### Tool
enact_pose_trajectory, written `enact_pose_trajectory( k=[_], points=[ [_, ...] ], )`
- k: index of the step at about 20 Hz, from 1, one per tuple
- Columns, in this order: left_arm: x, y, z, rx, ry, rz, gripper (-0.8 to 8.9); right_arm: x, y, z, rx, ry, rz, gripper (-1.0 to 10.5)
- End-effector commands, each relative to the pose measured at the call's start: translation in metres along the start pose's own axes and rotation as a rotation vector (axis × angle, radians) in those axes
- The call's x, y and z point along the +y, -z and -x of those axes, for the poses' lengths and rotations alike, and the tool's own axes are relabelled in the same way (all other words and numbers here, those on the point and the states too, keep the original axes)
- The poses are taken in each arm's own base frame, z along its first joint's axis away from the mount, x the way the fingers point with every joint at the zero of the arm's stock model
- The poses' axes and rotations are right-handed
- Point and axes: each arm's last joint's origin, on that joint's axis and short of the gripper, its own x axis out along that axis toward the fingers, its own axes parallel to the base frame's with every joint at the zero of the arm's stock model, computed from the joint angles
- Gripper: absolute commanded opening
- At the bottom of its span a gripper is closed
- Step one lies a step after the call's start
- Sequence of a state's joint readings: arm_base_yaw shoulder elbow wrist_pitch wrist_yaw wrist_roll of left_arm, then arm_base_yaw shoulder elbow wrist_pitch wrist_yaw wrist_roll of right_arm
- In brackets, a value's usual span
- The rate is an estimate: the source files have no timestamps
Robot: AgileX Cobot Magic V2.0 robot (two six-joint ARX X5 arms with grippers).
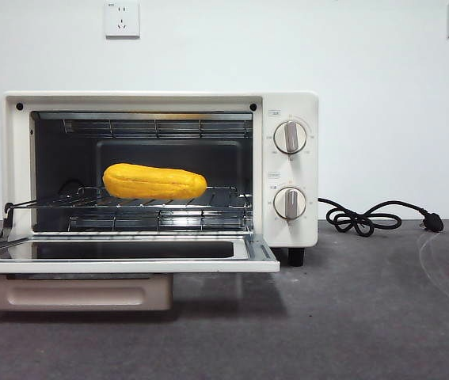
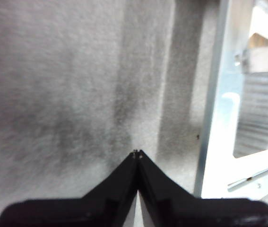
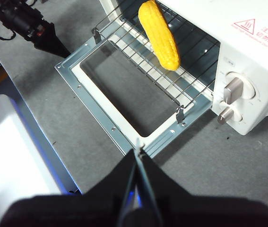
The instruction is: Take the corn from the table,put the corn in the oven
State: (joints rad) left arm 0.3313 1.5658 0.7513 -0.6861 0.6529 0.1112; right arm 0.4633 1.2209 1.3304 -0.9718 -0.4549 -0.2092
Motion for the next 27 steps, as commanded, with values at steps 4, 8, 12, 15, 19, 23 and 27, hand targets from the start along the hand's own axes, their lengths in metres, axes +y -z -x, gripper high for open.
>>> enact_pose_trajectory(
  k=[4,8,12,15,19,23,27],
  points=[
    [-0.004,0.001,-0.014,0.059,0.019,-0.010,-0.09,0.000,0.000,0.000,-0.004,-0.005,0.009,-0.2],
    [-0.006,0.001,-0.013,0.055,0.126,0.002,-0.09,0.000,0.000,0.000,-0.004,-0.005,0.009,-0.2],
    [-0.009,0.004,-0.012,0.074,0.203,0.018,-0.09,0.000,0.000,0.000,-0.003,-0.005,0.008,-0.2],
    [-0.006,0.008,-0.008,0.099,0.206,0.059,-0.09,0.000,0.000,0.000,-0.003,-0.005,0.008,-0.2],
    [-0.004,0.010,-0.002,0.110,0.226,0.097,-0.09,0.000,0.000,0.000,-0.002,-0.006,0.008,-0.2],
    [-0.007,0.005,0.000,0.034,0.403,0.072,-0.08,0.000,0.001,0.000,0.010,-0.008,0.001,-0.2],
    [-0.008,0.002,0.001,0.001,0.464,0.053,-0.09,0.001,0.002,0.000,0.024,-0.011,-0.005,-0.2]
  ],
)
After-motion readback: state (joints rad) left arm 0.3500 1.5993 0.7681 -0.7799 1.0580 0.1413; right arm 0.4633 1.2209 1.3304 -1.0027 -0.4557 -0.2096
